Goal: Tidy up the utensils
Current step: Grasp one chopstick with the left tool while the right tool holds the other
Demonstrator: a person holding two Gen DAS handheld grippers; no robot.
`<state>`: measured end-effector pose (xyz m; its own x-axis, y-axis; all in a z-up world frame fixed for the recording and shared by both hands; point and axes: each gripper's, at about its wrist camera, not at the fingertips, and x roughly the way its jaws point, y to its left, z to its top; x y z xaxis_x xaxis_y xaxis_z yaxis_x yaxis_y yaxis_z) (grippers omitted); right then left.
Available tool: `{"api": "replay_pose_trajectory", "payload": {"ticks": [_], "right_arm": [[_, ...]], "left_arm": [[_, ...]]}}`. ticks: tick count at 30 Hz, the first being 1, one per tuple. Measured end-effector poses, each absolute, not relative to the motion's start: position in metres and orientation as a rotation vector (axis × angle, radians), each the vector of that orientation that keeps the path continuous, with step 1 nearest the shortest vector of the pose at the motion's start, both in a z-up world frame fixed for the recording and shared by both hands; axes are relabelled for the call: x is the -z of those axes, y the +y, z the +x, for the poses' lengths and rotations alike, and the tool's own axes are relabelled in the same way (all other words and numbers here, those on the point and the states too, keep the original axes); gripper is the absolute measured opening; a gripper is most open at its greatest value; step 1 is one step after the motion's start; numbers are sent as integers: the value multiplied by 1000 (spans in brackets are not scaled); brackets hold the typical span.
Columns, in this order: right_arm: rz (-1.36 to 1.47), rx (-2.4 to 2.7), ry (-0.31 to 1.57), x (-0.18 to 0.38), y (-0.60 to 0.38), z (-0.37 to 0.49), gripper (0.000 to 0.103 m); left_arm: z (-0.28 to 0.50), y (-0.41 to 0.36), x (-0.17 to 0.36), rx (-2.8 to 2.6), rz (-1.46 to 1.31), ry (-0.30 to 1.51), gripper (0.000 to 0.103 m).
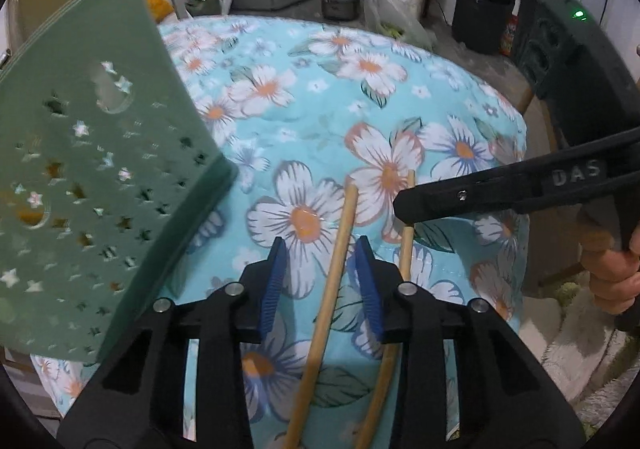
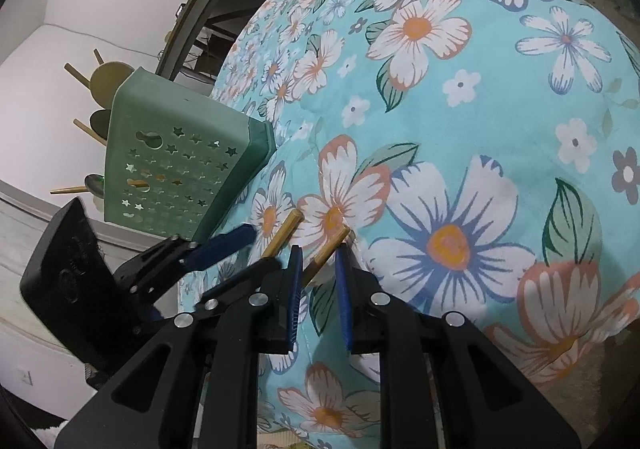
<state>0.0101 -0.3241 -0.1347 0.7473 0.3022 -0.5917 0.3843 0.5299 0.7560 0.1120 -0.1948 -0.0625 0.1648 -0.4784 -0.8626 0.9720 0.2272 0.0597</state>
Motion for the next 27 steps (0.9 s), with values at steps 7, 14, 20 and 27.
{"api": "replay_pose_trajectory", "payload": {"ticks": [7,14,20,27], "right_arm": [[1057,43,755,139,-328,8,16],[1080,37,748,144,-331,3,15],[1102,21,733,145,-335,0,15],[1081,-8,683,128,-340,-6,13]], "left_arm": [[120,-212,71,1176,725,879,28],[117,-218,68,1137,716,871,8],[115,-209,58,1098,682,842,6],[110,-191,30,1019,672,754,6]]}}
